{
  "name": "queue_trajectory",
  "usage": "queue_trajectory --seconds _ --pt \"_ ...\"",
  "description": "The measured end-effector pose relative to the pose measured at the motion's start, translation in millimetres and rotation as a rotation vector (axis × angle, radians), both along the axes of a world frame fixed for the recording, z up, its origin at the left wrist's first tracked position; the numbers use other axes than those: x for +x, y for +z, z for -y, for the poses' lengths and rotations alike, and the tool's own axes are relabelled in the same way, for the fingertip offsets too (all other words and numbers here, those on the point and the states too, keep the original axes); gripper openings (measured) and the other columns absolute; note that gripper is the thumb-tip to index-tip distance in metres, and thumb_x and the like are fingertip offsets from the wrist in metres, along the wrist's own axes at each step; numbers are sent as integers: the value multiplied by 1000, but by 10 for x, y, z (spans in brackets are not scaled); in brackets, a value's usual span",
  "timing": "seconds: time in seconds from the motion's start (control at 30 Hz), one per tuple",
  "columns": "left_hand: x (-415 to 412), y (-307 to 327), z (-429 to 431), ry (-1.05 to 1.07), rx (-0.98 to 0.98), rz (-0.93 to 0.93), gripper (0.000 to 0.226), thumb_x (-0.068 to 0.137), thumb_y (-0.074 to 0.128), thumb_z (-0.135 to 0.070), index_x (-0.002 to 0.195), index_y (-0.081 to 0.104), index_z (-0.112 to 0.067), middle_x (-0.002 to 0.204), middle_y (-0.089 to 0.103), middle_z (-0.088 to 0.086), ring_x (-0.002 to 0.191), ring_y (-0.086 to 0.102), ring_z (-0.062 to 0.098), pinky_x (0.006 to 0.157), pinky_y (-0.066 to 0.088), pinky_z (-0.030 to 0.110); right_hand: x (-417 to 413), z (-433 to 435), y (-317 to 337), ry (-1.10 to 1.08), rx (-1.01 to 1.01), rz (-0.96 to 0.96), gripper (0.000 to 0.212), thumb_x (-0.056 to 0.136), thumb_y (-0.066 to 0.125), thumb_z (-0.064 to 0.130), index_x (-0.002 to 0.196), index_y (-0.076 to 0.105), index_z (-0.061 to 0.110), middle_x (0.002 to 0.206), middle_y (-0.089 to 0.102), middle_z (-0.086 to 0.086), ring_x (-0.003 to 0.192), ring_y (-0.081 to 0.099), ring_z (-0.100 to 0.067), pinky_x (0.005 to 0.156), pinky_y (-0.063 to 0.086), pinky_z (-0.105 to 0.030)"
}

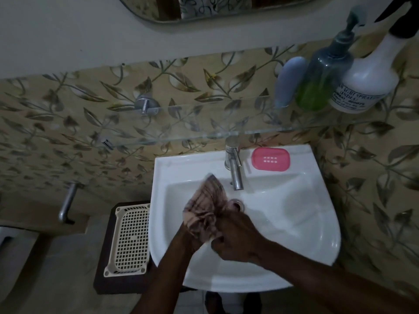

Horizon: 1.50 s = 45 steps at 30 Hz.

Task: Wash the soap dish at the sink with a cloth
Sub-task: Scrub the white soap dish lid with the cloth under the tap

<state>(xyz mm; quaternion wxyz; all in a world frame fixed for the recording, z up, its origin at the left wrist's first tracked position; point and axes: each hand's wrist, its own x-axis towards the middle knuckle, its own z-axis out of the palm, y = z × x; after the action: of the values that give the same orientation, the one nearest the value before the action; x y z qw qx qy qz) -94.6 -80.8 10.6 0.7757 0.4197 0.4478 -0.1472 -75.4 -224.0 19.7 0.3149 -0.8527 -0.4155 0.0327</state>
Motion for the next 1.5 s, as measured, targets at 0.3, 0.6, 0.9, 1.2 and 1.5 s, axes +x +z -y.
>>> queue_trajectory --seconds 0.3,0.6,0.9,1.2,1.5 --pt "-42 -190 94 -725 800 588 94 80 41 -82 157 19 -34 125 52 -17 115 50 -14 105 35 18 190 37 61 -468 1107 -1780 23 83 60 16 97 71 2 84 74 -14 73 72 -26 69 59 -31" --pt "106 -73 -21 -335 275 405 52 79 75 -43 106 72 1 101 75 24 88 68 34 79 55 41 345 192 -49 -684 766 -1228 32 78 75 37 96 77 11 93 78 -14 88 73 -34 69 59 -36" --pt "45 161 59 -444 501 500 18 79 75 -20 85 72 -4 78 77 9 70 71 22 60 57 32 -41 50 130 -484 450 -679 22 89 47 56 94 62 41 77 66 26 75 65 6 74 53 -24" --pt "-22 389 282 -478 656 531 31 94 53 -14 76 78 -14 66 77 7 57 73 20 46 52 27 -89 -204 65 -579 439 -358 39 90 44 45 113 62 19 116 58 9 119 48 -2 111 30 -21" --pt "-168 262 318 -227 507 518 20 68 63 -8 80 79 -11 50 64 21 34 53 19 37 39 20 -3 -397 197 -912 775 -874 38 86 40 49 91 67 23 99 70 -3 99 65 -17 95 50 -42"
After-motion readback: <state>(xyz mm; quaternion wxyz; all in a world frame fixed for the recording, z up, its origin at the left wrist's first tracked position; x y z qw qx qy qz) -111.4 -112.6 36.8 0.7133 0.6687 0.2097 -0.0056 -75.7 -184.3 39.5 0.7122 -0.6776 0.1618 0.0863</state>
